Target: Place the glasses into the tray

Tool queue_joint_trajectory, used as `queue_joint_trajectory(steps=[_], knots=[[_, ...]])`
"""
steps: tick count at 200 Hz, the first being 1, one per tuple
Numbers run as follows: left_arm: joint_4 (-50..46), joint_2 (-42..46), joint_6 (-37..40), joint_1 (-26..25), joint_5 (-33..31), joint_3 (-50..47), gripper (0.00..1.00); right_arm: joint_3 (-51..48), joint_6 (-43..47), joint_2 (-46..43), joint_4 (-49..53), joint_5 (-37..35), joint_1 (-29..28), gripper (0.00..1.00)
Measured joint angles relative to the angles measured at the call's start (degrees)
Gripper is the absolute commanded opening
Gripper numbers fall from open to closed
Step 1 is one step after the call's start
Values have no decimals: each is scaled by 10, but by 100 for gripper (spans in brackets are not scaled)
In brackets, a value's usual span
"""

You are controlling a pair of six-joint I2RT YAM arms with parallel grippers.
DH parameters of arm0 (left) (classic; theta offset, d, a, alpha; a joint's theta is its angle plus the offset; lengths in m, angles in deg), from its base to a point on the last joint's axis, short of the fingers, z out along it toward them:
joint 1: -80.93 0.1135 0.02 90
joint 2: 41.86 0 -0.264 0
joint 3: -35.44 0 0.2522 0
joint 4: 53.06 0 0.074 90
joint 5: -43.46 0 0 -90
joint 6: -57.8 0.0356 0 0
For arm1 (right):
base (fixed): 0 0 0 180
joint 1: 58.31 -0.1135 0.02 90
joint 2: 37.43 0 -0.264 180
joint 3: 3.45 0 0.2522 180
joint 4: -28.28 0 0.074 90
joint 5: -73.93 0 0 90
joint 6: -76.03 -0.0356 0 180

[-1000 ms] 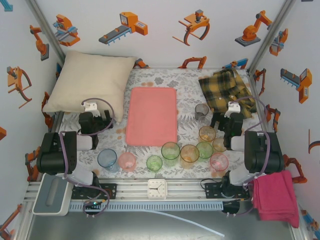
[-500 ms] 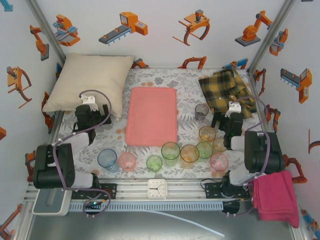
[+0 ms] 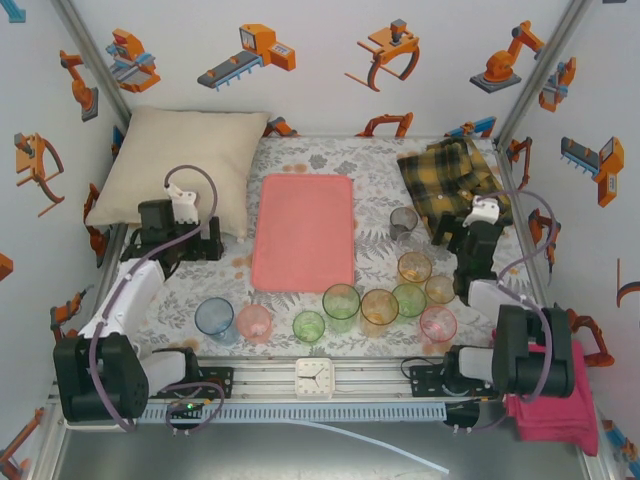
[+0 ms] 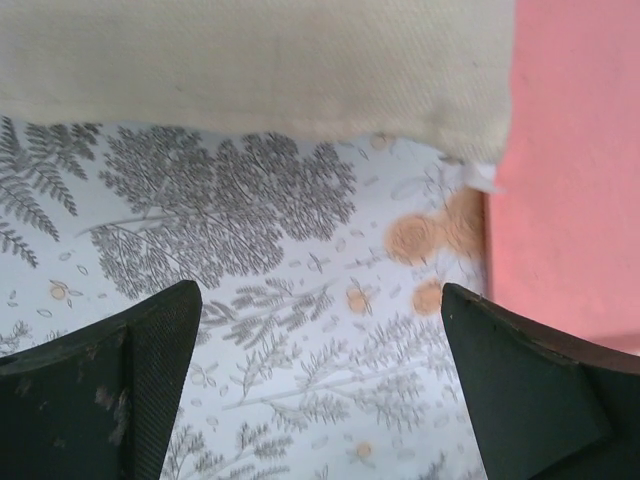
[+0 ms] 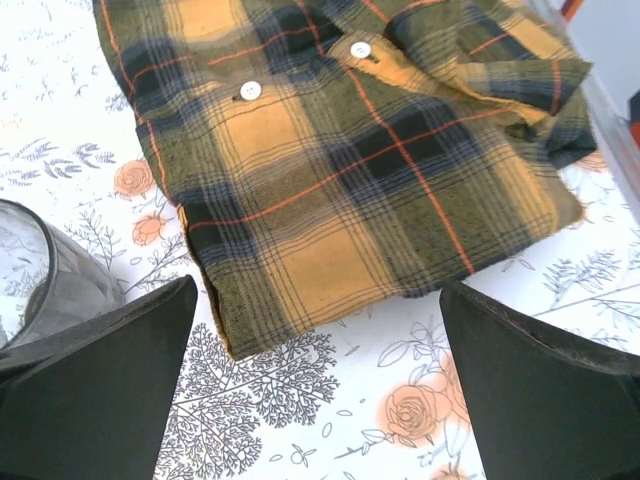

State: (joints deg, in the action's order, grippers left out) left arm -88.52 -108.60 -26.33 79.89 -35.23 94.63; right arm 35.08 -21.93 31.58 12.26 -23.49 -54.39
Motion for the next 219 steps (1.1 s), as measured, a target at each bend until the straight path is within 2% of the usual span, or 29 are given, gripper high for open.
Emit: queue_joint_trajectory(steps=[29,50,73,89,110,138,158,188,219], knots=[[-102,5,26,0,21,66,97,99,-47,-48,172,-27,0,99],[-165,15,41,-1,32,112,97,191,-125,-67,316,-24,0,99],[-222,25,53,-1,40,154,97,266,-172,-98,418,58,0,98],[-262,28,64,-1,47,184,97,257,-193,-148,424,136,0,90],[-308,28,81,-1,50,215,97,242,-217,-193,452,208,0,74],[-353,42,104,-1,41,226,99,265,-223,-176,537,249,-3,48],[-377,59,116,-1,26,226,99,295,-217,-148,615,249,-23,43],[-396,86,126,-1,7,220,95,351,-207,-127,711,206,-97,44],[-408,94,128,-1,2,216,86,416,-203,-93,767,152,-180,55]])
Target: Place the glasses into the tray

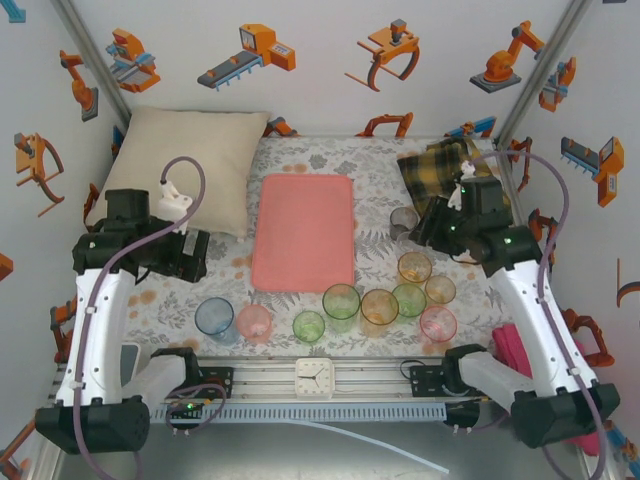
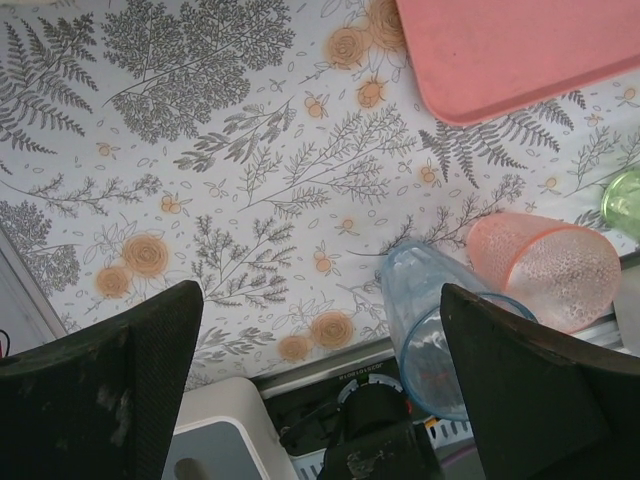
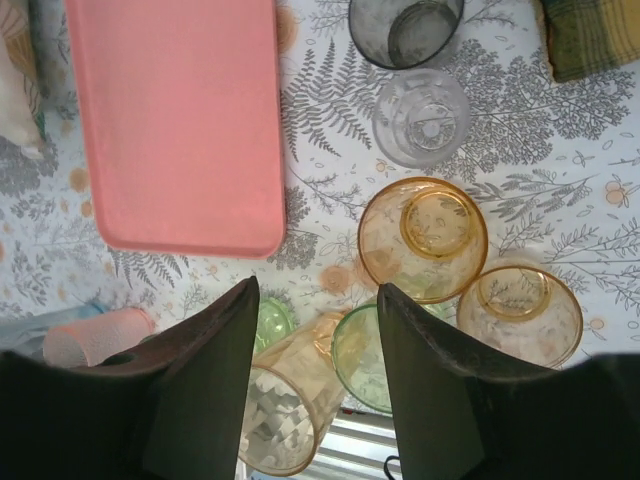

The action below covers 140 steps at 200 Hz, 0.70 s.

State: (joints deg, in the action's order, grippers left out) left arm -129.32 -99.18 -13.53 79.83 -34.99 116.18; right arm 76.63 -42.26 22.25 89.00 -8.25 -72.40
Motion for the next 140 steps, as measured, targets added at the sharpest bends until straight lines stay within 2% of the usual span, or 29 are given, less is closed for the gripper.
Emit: queue_joint_trajectory(steps=[33,86,105,140], knots=[[-9,5,3,0,3,-2,75,33,-2,45,20,-30,-63,62],[-33,50,35,0,24,-28,39,73,-2,113,32,-49,-155,66],[-37,67,43,0,32,-34,32,79,-2,126,29,-50,-173,65],[-49,84,52,0,40,-47,27,81,-2,139,22,-52,-191,65]])
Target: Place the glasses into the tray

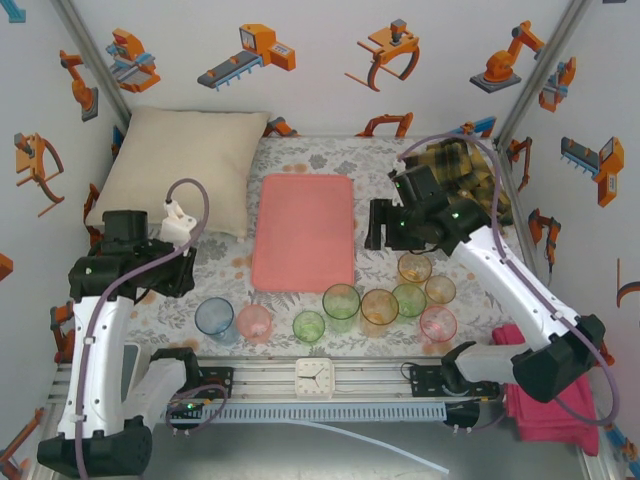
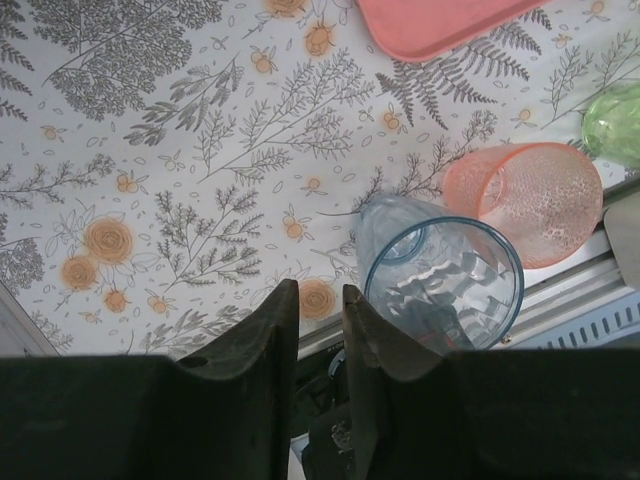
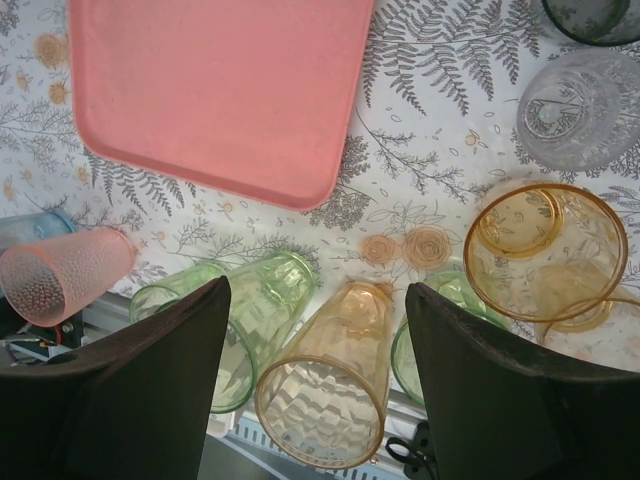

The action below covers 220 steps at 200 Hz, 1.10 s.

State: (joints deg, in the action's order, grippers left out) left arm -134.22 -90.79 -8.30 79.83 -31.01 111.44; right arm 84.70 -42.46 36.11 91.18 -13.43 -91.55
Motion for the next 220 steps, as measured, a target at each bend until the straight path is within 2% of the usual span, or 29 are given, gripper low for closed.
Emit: queue_joint_trajectory(steps=[38,68,96,108,129,160,200,220], knots=[[-23,13,24,0,23,-11,35,0,0,3,-2,-2,-10,65],[-48,25,50,0,47,-12,53,0,0,3,-2,-5,-15,65],[-71,30,78,0,68,-12,75,0,0,3,-6,-6,-16,65],[-80,30,89,0,75,-12,79,0,0,3,-7,-6,-16,65],[-94,30,111,0,87,-12,82,0,0,3,-11,-6,-19,65],[-106,30,132,0,92,-18,83,10,0,9,-14,-5,-20,64],[-106,34,138,0,92,-33,82,44,2,27,-3,-4,-37,55],[-105,42,138,0,92,-38,82,57,7,33,10,-4,-52,55]])
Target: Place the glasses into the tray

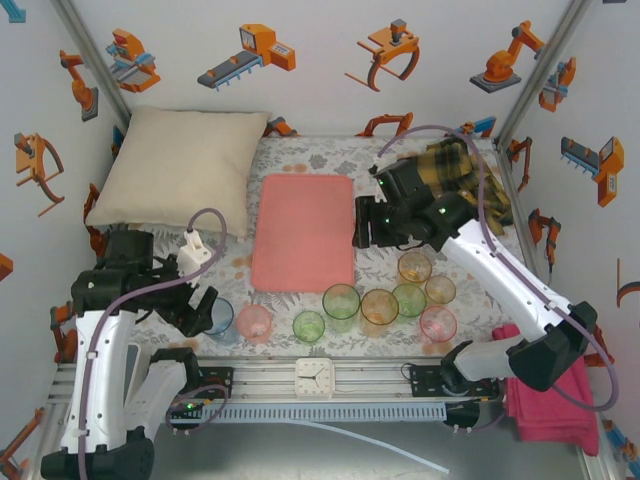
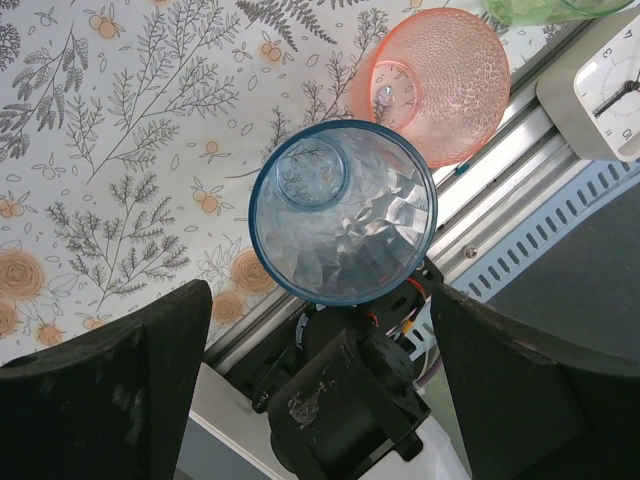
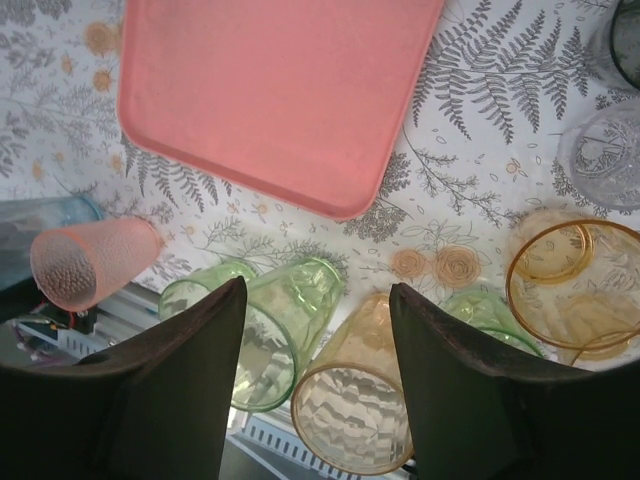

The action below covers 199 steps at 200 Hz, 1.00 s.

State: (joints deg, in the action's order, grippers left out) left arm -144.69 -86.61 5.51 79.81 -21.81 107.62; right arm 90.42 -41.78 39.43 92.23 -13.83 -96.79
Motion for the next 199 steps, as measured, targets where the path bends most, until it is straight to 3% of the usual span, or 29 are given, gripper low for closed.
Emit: queue_joint_trajectory(steps=[66,123,199], knots=[[7,5,0,0,5,-3,82,11,6,9,37,-5,-76,63],[26,-10,-10,0,10,-3,82,-9,5,-2,40,-20,-125,60],[42,-52,-27,0,21,27,80,-43,2,-32,29,-32,-133,54]])
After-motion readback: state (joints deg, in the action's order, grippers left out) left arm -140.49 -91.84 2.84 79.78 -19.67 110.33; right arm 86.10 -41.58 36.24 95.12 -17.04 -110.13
